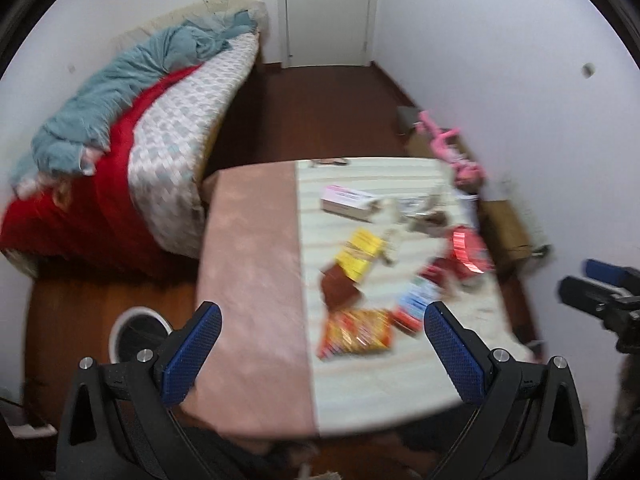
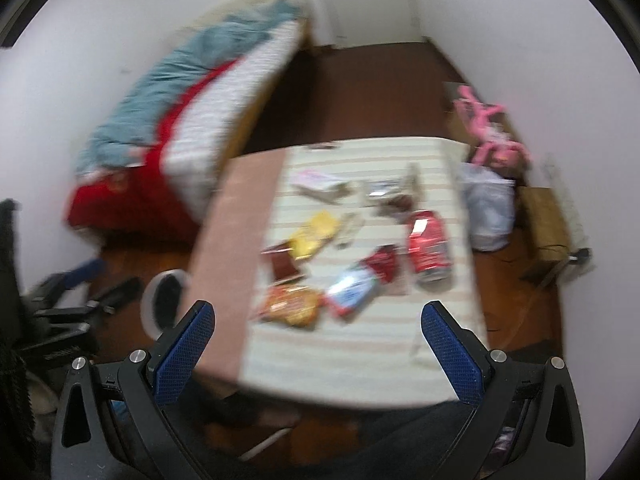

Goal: Collect trash
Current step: 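Grasp the yellow box with the left tool while the right tool grasps the red Coke can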

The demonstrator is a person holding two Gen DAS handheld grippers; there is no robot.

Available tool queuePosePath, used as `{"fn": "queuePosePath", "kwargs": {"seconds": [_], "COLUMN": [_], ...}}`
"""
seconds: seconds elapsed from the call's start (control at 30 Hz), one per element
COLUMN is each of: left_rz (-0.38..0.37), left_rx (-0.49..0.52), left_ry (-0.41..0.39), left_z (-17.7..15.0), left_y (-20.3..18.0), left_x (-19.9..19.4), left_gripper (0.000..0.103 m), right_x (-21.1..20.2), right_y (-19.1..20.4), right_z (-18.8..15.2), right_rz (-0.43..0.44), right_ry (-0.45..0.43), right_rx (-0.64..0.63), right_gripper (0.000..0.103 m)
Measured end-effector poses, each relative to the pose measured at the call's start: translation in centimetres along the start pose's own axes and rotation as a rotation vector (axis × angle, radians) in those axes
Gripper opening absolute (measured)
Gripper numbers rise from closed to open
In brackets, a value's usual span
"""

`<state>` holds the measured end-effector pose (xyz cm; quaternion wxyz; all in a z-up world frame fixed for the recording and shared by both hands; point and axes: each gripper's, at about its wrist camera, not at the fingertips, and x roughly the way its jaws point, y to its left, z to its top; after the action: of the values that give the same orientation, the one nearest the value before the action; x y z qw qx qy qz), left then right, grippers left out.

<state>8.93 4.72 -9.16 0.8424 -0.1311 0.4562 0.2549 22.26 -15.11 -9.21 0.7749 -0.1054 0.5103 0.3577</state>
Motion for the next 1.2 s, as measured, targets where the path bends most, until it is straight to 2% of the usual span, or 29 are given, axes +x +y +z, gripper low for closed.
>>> {"fn": "queuePosePath", "kwargs": {"seconds": [0.07, 0.23, 0.37, 0.47, 0.57, 0.63, 0.77, 0.8, 0.83, 0.87, 0.9, 1.07, 1.13, 1.2], "left_rz": [0.034, 0.042, 0.027, -0.003, -0.037, -0.059, -0.078, -0.089, -0.112, -0.114, -0.115, -0.063, -0.072, -0.074], "left_rx": [0.041, 0.16, 0.279, 0.325, 0.333, 0.341, 0.37, 0.366, 0.352, 0.339, 0.331, 0.169, 0.139, 0.166], "left_ry": [0.041, 0.172, 0.319, 0.419, 0.505, 0.526, 0.527, 0.528, 0.531, 0.522, 0.516, 0.48, 0.496, 0.49], "left_z": [1.3, 3.8, 4.9, 5.3, 5.2, 5.0, 4.8, 4.9, 4.9, 5.0, 5.1, 5.9, 5.9, 5.8], "left_y": [-0.6, -3.3, -5.6, -6.1, -6.1, -6.2, -6.2, -6.1, -5.8, -5.5, -5.2, -1.4, -0.4, -0.1], "left_x": [4.4, 14.5, 22.6, 27.1, 30.9, 32.0, 32.7, 32.6, 32.6, 32.4, 32.4, 32.2, 32.8, 32.4], "left_gripper": [0.103, 0.103, 0.103, 0.102, 0.093, 0.083, 0.082, 0.078, 0.074, 0.067, 0.057, 0.057, 0.058, 0.059], "right_x": [3.8, 13.1, 19.3, 23.0, 25.9, 27.3, 29.2, 29.6, 29.9, 30.3, 30.5, 30.5, 30.8, 31.1], "right_y": [-2.1, -8.4, -12.4, -13.9, -15.0, -15.4, -15.9, -15.9, -15.9, -16.0, -16.1, -16.2, -15.9, -15.9], "right_z": [1.2, 3.8, 5.3, 5.9, 6.5, 6.8, 7.0, 6.9, 6.9, 6.8, 6.7, 6.4, 6.4, 6.3], "right_rz": [-0.065, -0.165, -0.194, -0.212, -0.215, -0.222, -0.212, -0.215, -0.221, -0.226, -0.231, -0.214, -0.201, -0.206], "right_ry": [0.035, 0.136, 0.22, 0.284, 0.34, 0.364, 0.407, 0.415, 0.421, 0.427, 0.432, 0.445, 0.454, 0.457], "right_rx": [0.042, 0.161, 0.202, 0.194, 0.181, 0.164, 0.14, 0.133, 0.127, 0.123, 0.125, 0.177, 0.181, 0.18], "right_gripper": [0.103, 0.103, 0.103, 0.103, 0.103, 0.103, 0.101, 0.099, 0.092, 0.084, 0.083, 0.083, 0.083, 0.083]}}
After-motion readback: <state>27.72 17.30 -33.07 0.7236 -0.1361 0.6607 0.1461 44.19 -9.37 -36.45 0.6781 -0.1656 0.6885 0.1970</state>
